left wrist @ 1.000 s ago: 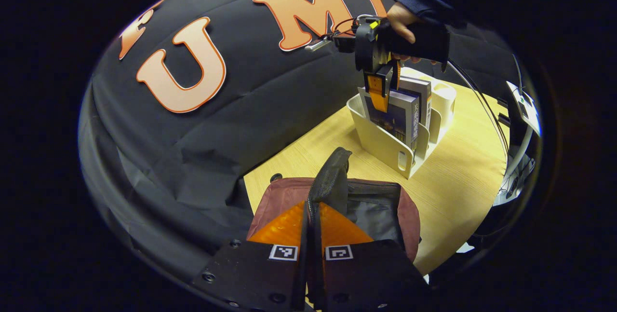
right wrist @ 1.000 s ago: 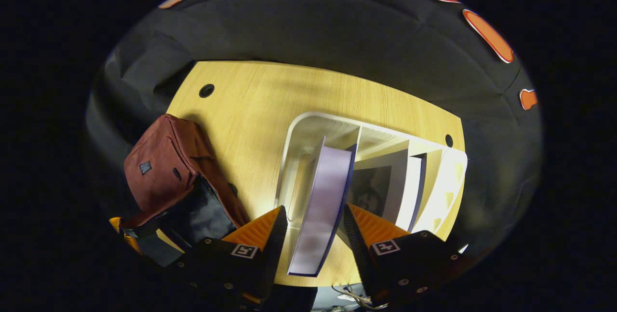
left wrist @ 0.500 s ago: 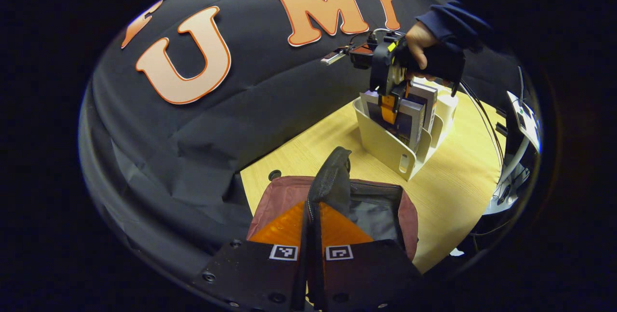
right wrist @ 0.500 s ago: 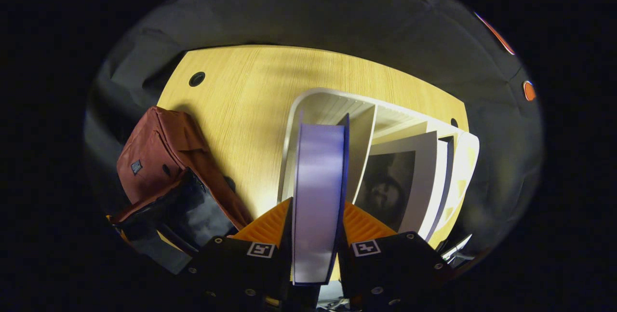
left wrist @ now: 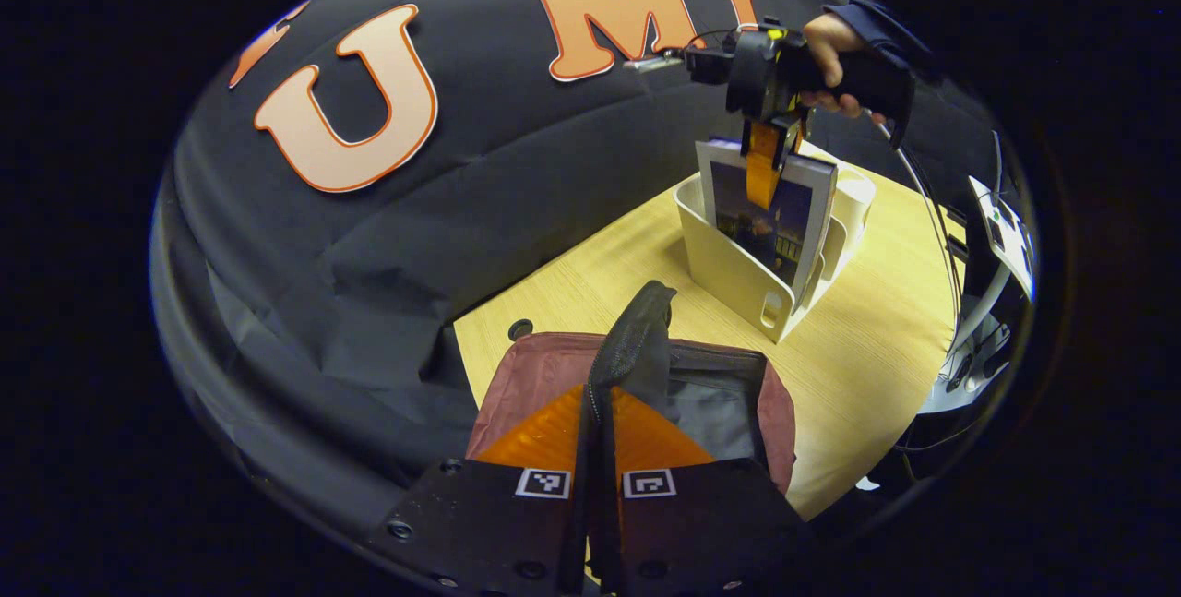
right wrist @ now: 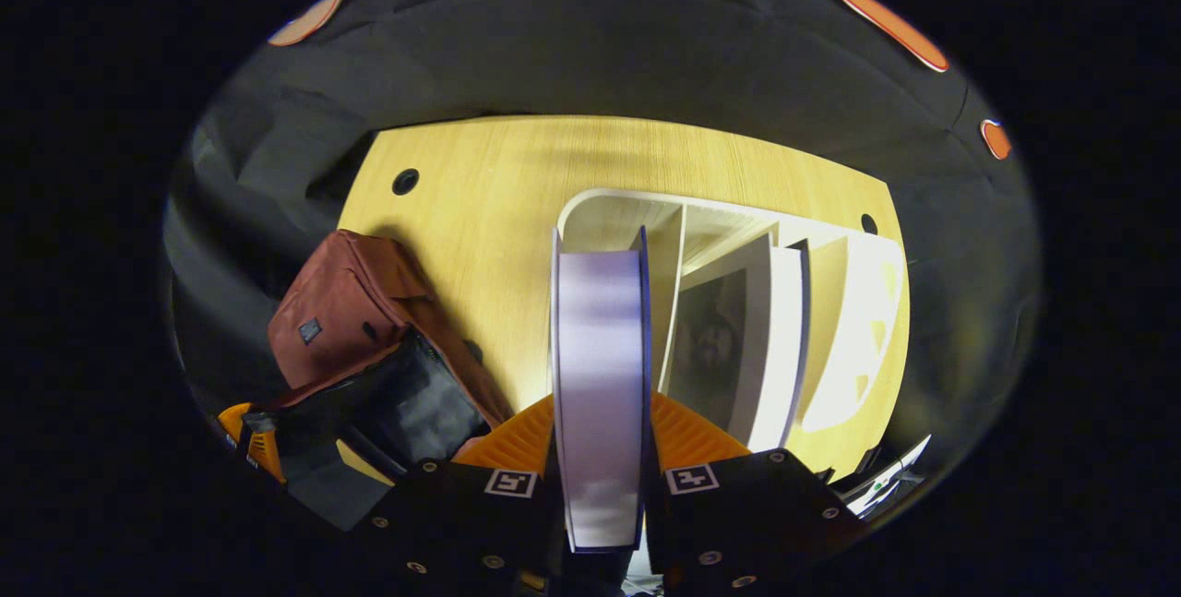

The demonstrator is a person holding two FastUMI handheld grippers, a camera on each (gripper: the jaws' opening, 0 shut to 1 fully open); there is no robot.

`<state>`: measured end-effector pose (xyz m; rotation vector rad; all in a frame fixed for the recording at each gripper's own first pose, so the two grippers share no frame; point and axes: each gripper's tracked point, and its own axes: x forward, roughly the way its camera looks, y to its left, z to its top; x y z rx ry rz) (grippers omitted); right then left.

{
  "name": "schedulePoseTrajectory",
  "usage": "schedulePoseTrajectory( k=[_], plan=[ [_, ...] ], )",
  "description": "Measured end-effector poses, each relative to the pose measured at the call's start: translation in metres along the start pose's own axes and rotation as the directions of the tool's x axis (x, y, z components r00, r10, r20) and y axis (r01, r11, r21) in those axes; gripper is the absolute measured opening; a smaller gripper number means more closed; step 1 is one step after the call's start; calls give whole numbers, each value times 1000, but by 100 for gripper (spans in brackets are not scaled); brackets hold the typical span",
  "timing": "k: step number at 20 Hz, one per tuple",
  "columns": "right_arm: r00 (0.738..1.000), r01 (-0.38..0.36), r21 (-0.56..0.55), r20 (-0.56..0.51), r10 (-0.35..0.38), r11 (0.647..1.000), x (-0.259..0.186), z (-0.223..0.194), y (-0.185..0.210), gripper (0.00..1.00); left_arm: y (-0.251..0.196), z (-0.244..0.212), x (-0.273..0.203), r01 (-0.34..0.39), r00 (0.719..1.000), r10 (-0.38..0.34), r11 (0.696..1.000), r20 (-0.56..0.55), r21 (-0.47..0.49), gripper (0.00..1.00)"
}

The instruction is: Open the schoolbag, grab two books from the bookshelf and put them into the schoolbag.

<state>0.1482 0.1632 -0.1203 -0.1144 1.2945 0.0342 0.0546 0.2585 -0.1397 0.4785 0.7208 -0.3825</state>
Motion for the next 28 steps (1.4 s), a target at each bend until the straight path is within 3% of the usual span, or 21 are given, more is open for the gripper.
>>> schedulePoseTrajectory(
  k=[8, 14, 22, 25, 26, 27, 28],
  plan=[
    [989, -95, 39, 114, 90, 995, -87, -19, -8, 36, -2, -4, 2, 4, 1000, -4, 1000, -6, -12, 7],
    [960, -222, 88, 196, 201, 971, -125, -52, 3, 36, -2, -5, 2, -3, 1000, 3, 1000, -17, -21, 7],
    [905, -408, 189, 210, 370, 893, -89, -95, 48, 35, -8, -5, 2, -17, 999, 16, 999, -44, -37, 7],
    [899, -430, 233, 199, 390, 872, -61, -106, 61, 34, -15, -6, 3, -15, 999, 10, 996, -53, -88, 6],
    [892, -447, 250, 196, 408, 859, -50, -111, 70, 34, -16, -8, 3, -20, 998, 15, 995, -56, -97, 2],
    [877, -480, 275, 190, 442, 833, -43, -114, 81, 34, -16, -8, 1, -26, 998, 20, 994, -60, -104, 6],
    [856, -517, 296, 191, 481, 803, -41, -119, 89, 23, -17, -10, 1, -29, 998, 22, 993, -63, -111, 7]
  ],
)
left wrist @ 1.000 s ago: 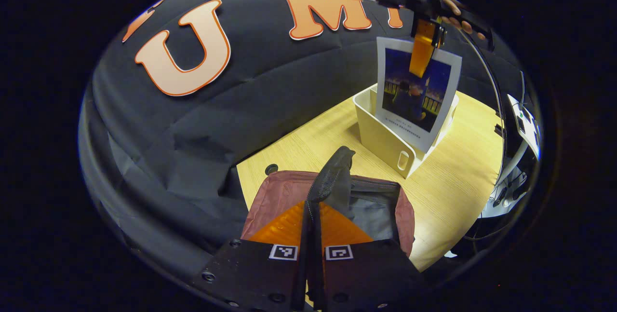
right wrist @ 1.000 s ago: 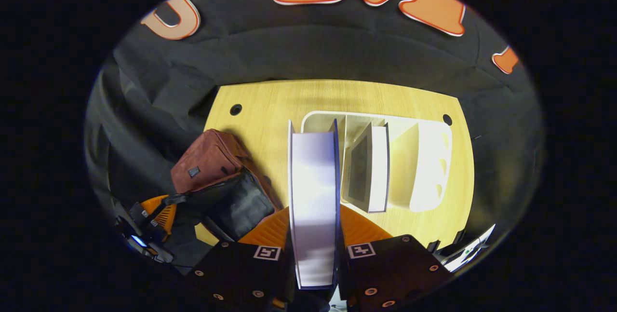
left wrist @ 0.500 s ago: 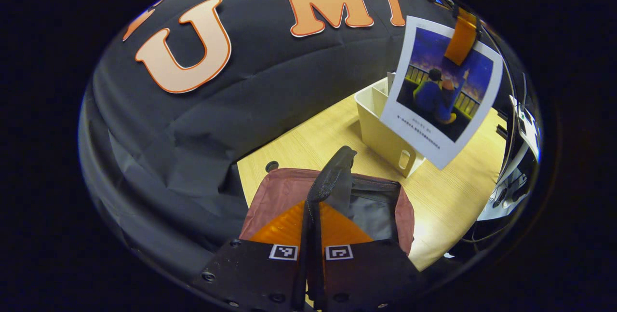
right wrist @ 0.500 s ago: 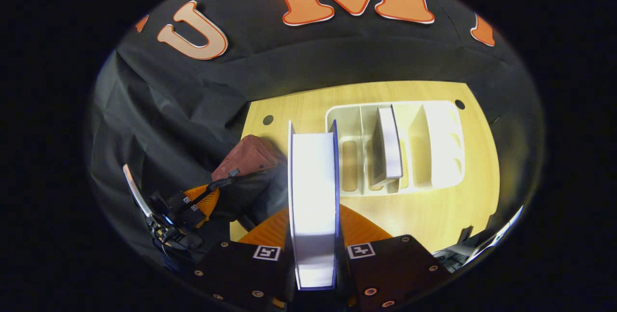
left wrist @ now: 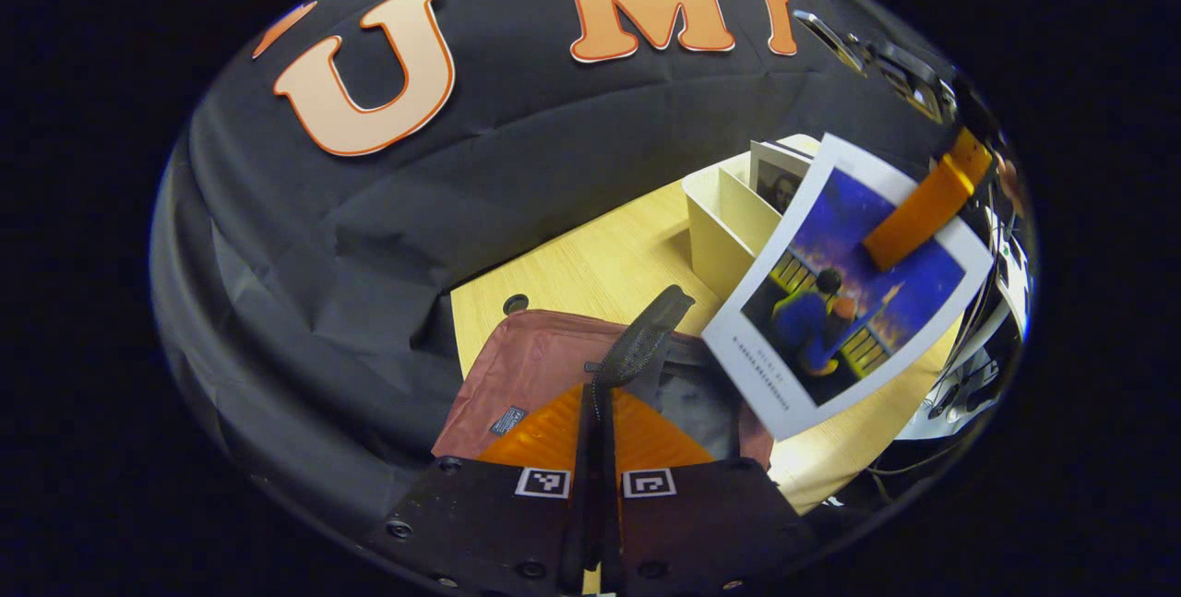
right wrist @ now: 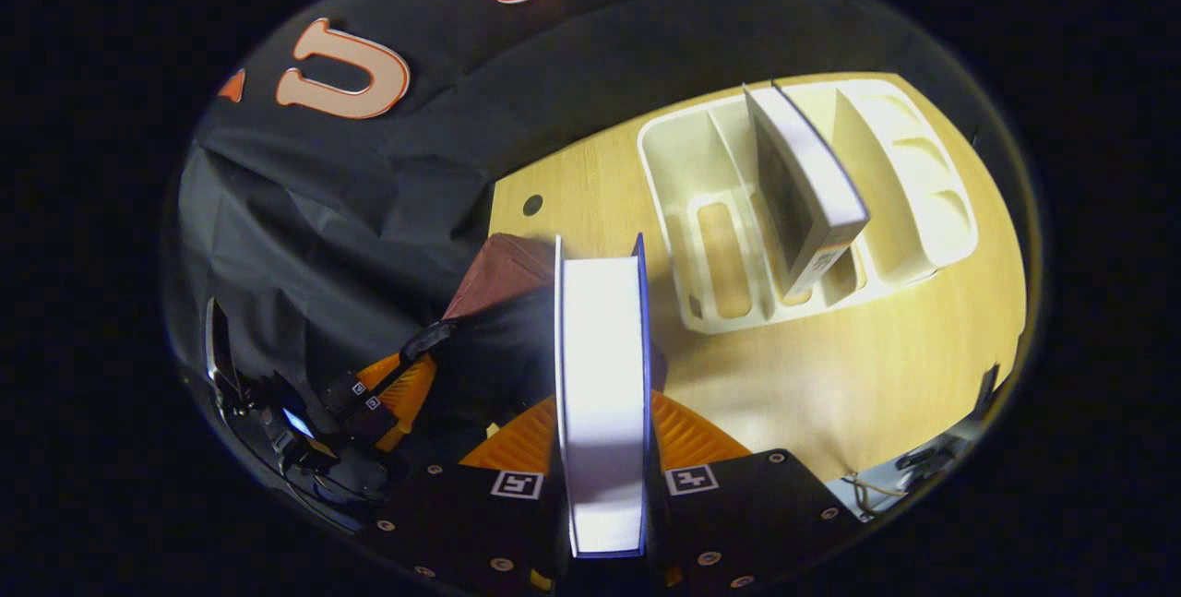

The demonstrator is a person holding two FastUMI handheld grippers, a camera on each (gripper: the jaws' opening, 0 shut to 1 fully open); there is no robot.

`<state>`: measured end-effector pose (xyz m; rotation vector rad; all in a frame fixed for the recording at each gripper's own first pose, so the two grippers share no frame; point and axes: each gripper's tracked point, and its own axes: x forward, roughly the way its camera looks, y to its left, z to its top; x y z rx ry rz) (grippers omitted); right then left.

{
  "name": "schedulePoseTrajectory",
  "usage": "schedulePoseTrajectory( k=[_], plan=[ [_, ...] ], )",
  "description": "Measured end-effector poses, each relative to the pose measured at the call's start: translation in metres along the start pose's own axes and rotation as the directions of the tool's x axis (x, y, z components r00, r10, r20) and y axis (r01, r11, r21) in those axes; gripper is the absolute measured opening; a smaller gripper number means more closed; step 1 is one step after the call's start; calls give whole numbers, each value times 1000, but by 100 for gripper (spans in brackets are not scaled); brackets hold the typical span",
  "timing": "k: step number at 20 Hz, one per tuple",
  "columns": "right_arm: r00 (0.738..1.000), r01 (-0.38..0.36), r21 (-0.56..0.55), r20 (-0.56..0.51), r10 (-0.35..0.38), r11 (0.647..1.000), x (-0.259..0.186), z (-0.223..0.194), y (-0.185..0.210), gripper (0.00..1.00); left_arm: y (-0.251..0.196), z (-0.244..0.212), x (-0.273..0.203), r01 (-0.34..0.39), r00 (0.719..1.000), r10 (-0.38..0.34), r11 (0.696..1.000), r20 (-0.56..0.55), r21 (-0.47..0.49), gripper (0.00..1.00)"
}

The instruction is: Open the schoolbag, grab two books from the bookshelf and put them into the schoolbag.

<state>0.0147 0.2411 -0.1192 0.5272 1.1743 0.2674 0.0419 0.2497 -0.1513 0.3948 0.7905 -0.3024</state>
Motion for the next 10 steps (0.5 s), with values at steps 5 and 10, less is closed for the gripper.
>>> schedulePoseTrajectory(
  k=[5, 10],
  plan=[
    [988, -155, 145, 5, 156, 977, 35, -28, 8, 32, -4, -1, 0, -8, 1000, 7, 1000, -14, -25, 7],
    [970, -240, 273, 106, 219, 932, 79, -41, 16, 32, -8, 0, -2, 7, 1000, -8, 999, -25, -53, 6]
  ],
)
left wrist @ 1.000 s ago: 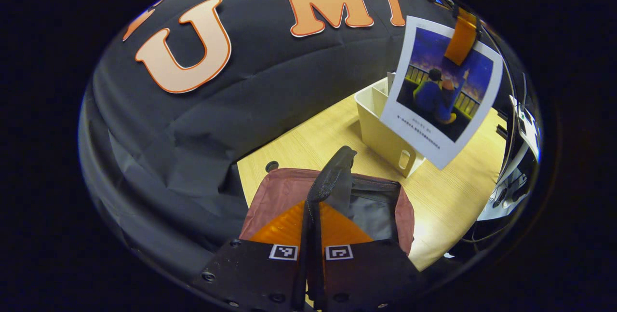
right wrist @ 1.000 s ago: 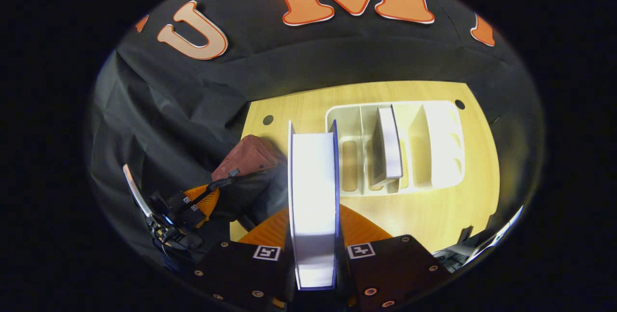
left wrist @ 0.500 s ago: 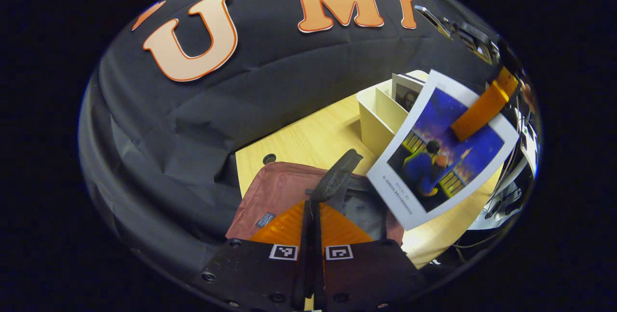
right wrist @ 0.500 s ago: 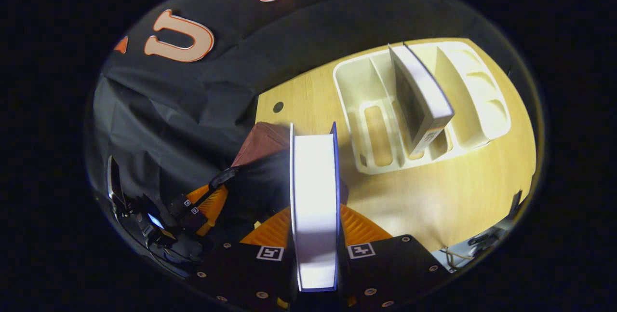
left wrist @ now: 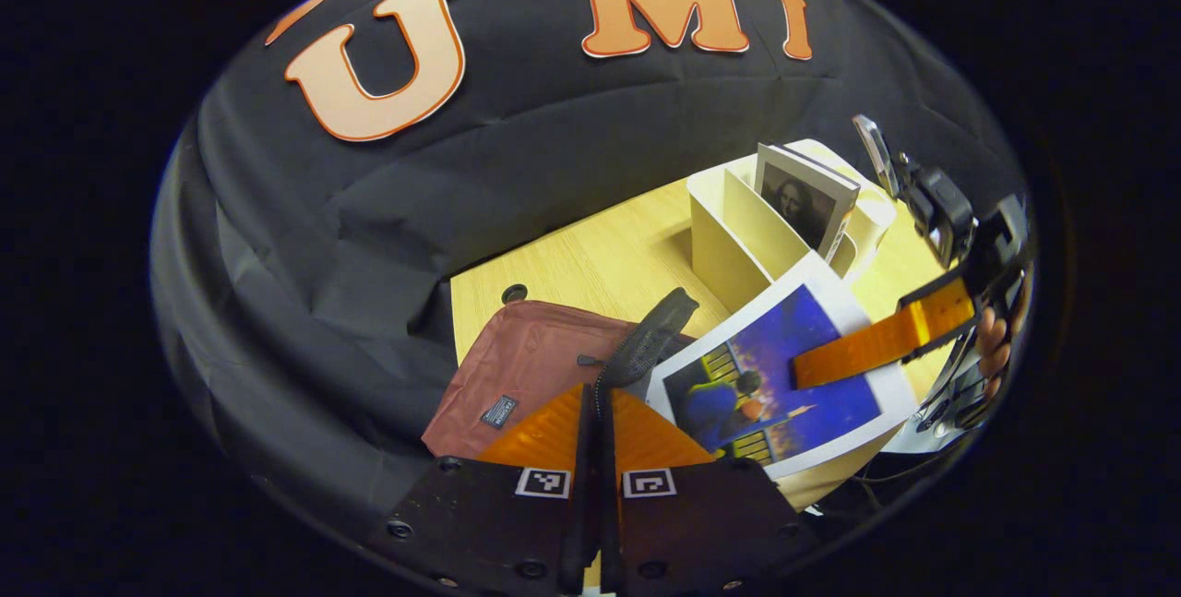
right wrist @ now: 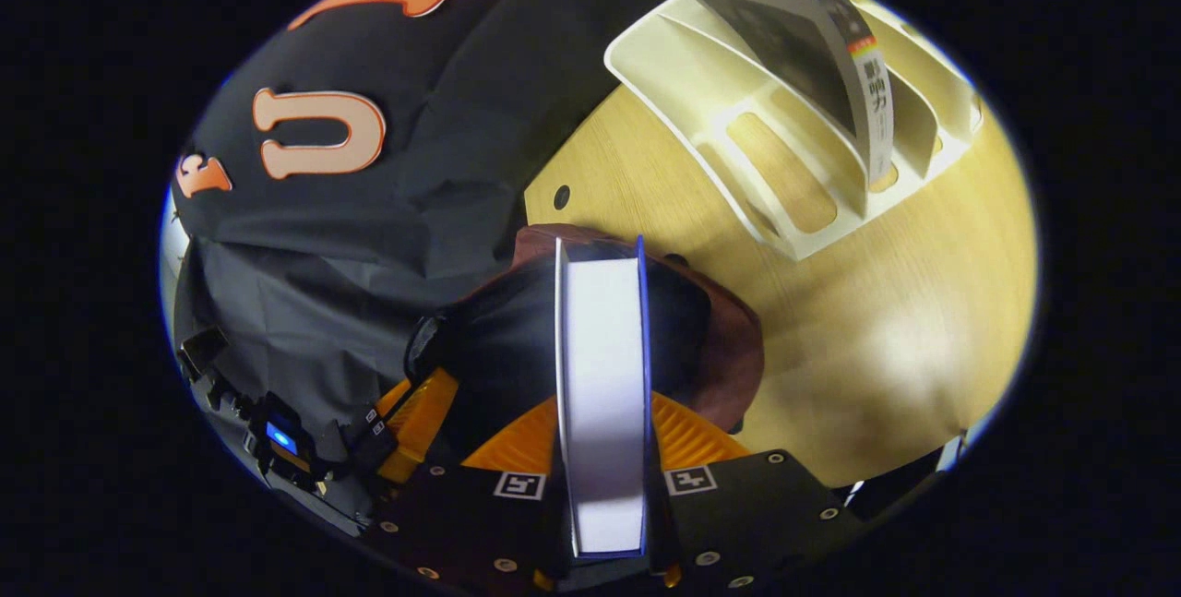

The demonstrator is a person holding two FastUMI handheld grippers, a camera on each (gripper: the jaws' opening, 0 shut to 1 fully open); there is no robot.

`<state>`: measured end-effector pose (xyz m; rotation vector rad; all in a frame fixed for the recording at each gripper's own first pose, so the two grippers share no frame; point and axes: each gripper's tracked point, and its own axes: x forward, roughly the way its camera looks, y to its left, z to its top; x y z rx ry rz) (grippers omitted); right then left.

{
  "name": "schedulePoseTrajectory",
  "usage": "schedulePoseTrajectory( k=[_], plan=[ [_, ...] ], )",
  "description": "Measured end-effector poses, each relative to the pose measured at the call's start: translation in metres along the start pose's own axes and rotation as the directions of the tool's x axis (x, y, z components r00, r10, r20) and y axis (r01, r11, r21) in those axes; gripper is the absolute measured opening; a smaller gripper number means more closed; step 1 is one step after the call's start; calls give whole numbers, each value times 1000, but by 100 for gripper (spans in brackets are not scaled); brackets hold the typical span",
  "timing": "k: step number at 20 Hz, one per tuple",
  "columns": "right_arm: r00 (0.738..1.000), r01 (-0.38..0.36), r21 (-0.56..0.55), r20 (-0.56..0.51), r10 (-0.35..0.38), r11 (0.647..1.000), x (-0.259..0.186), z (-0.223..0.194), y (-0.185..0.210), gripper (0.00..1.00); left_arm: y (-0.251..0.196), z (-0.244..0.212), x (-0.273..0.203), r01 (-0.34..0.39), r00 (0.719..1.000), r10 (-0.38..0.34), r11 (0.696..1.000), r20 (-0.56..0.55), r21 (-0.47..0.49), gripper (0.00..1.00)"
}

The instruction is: Open the schoolbag, grab two books from the bookshelf and put them into the schoolbag.

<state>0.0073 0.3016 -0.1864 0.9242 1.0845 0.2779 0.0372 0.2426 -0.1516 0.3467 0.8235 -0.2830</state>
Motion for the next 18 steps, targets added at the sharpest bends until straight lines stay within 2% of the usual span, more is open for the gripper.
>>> schedulePoseTrajectory(
  k=[7, 11, 14, 17, 18],
  plan=[
    [992, -100, 130, 95, 88, 986, 52, 2, 1, 32, -26, 7, -8, 88, 996, -88, 996, 9, -32, 7],
    [988, -134, 158, 103, 119, 978, 90, -10, 6, 32, -48, 10, -11, 146, 989, -146, 989, 10, -16, 5],
    [989, -123, 131, 103, 109, 984, 118, -18, 8, 32, -60, 12, -13, 181, 983, -181, 983, 12, -17, 5],
    [986, -141, 125, 108, 127, 982, 139, -21, 12, 32, -62, 14, -17, 184, 983, -184, 983, 13, 8, 5],
    [987, -139, 120, 102, 127, 983, 144, -21, 13, 44, -62, 16, -18, 181, 983, -182, 983, 20, 12, 5]
  ],
)
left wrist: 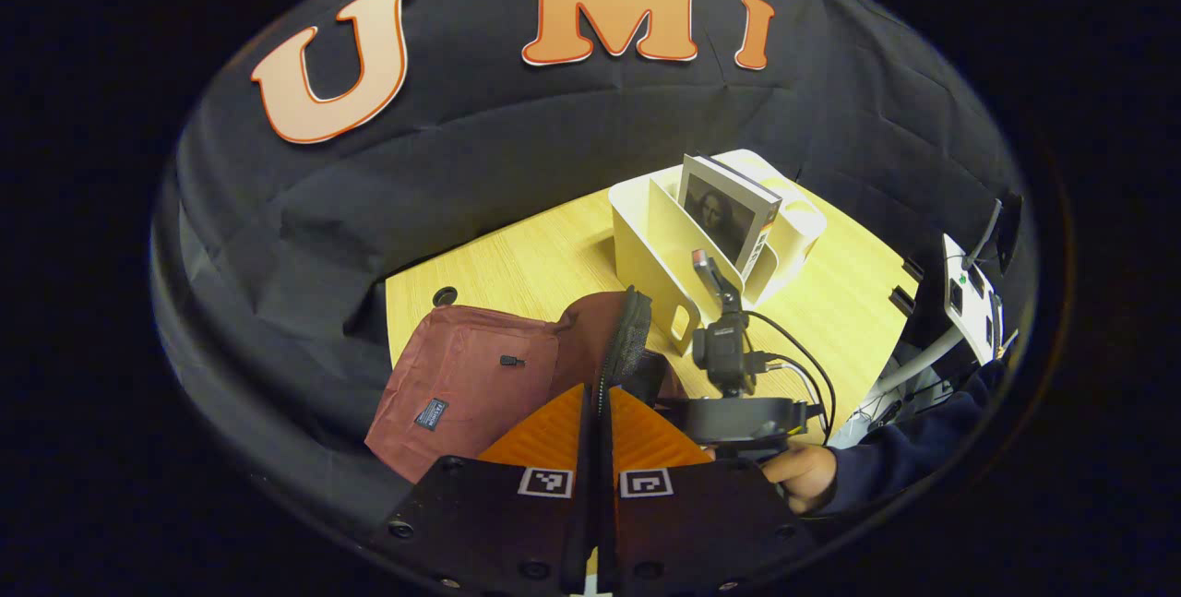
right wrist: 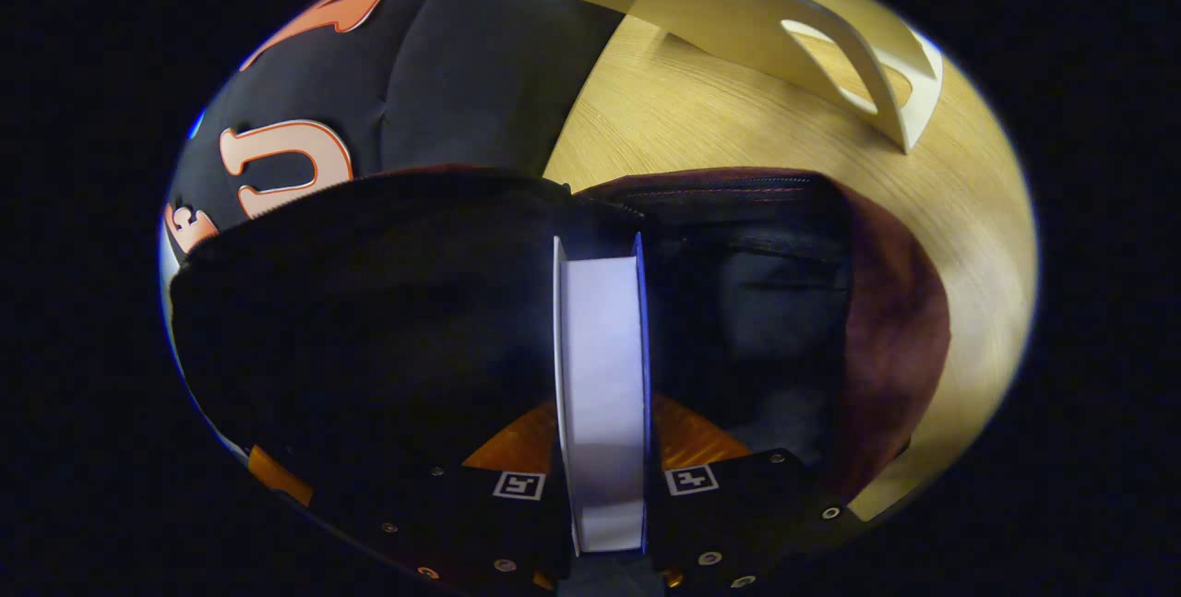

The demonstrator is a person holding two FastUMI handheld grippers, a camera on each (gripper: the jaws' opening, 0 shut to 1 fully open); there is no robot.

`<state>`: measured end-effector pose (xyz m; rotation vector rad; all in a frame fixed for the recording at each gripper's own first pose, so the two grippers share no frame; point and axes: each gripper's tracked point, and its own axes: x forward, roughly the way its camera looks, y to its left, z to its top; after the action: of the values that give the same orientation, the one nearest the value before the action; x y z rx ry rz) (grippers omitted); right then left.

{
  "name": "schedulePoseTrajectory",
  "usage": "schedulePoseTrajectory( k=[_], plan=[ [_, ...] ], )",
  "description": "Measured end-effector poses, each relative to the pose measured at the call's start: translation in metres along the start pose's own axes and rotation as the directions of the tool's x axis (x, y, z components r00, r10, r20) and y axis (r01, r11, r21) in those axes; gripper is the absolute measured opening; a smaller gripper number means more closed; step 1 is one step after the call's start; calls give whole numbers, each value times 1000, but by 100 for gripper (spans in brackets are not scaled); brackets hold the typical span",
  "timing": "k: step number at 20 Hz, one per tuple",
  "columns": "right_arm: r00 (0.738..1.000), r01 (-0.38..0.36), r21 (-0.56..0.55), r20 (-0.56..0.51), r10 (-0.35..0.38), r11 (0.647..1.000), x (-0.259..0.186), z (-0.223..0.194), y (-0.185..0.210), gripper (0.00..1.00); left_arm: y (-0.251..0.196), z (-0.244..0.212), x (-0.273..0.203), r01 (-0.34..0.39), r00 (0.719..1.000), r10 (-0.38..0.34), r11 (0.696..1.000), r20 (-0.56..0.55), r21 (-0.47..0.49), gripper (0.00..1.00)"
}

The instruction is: Open the schoolbag, grab two books from the bookshelf and put them into the schoolbag.

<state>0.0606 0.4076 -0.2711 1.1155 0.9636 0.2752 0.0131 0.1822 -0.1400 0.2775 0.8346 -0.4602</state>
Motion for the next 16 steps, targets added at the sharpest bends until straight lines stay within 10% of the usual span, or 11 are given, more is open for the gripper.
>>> schedulePoseTrajectory(
  k=[1, 2, 8, 16],
  plan=[
    [1000, 9, 4, -7, -9, 1000, 2, -3, 0, 23, 3, 0, 0, -4, 1000, 4, 1000, 2, 4, 5],
    [999, 41, 7, -27, -41, 999, 2, -7, -4, 25, 8, -1, 1, -13, 1000, 13, 1000, -3, -3, 5],
    [983, 170, 3, -65, -169, 985, -41, 16, -28, 98, 23, -8, 5, -32, 999, 32, 998, 1, -49, 5],
    [945, 327, -323, 78, -319, 888, -127, 79, -39, 97, 5, -14, 17, -13, 1000, 13, 1000, -6, -9, 5]
  ],
)
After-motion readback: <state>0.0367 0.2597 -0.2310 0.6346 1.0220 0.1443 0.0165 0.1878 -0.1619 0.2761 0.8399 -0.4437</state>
